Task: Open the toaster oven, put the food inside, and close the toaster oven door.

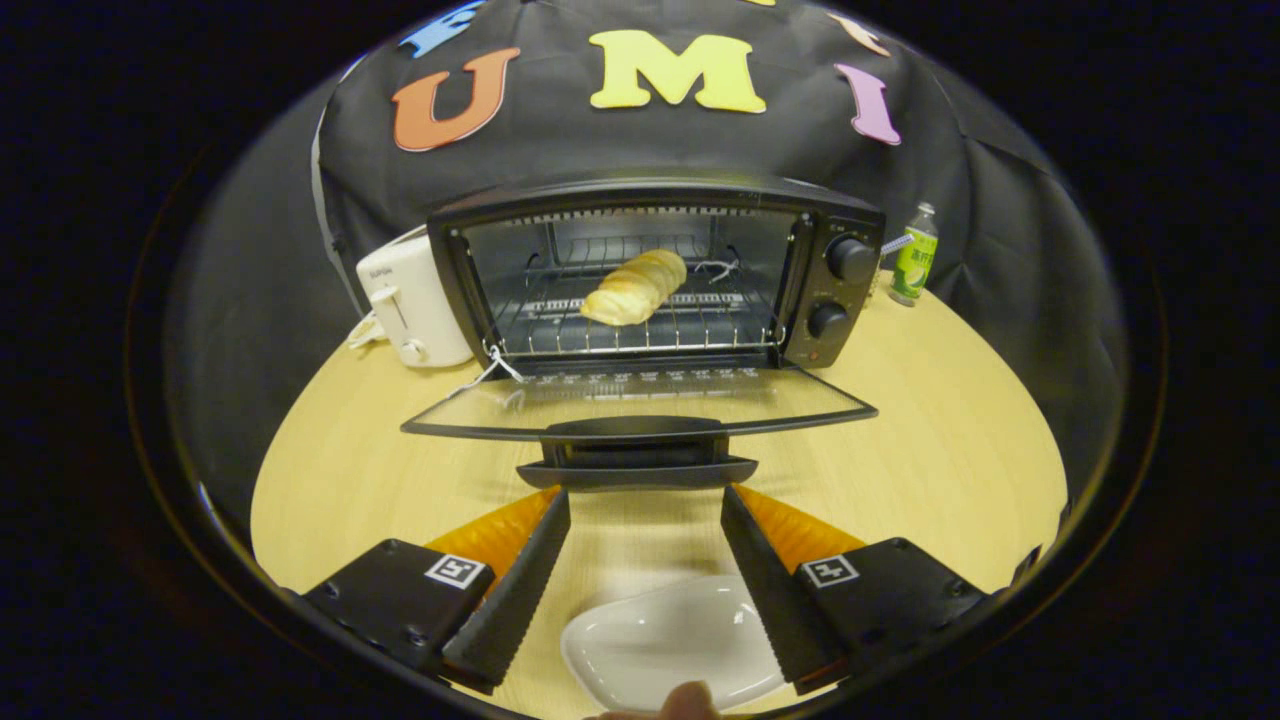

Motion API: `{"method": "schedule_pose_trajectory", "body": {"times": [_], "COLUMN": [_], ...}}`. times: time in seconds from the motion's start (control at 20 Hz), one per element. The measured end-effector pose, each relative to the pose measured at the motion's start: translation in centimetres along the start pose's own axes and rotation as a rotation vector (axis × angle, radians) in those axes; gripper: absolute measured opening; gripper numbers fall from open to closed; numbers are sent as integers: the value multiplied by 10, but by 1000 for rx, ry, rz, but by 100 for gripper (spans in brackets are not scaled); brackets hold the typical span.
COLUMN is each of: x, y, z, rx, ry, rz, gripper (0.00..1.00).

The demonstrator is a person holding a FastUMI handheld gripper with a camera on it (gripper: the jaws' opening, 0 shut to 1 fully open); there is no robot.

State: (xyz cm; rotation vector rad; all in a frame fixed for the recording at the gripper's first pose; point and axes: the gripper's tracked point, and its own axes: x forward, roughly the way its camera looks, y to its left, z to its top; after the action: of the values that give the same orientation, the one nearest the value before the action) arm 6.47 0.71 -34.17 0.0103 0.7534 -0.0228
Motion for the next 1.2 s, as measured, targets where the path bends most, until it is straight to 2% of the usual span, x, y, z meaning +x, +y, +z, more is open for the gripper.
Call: {"method": "schedule_pose_trajectory", "body": {"times": [0.2, 0.35, 0.55, 0.95, 1.2], "x": [0, -4, -30, -135, -208], "y": [3, 6, 4, -12, -18], "z": [63, 90, 112, 158, 165], "rx": [-7, 53, 42, 8, -9], "ry": [-189, -255, -340, -499, -602], "rz": [8, 32, 32, 15, -9], "gripper": [99, 100, 100, 100, 100]}}
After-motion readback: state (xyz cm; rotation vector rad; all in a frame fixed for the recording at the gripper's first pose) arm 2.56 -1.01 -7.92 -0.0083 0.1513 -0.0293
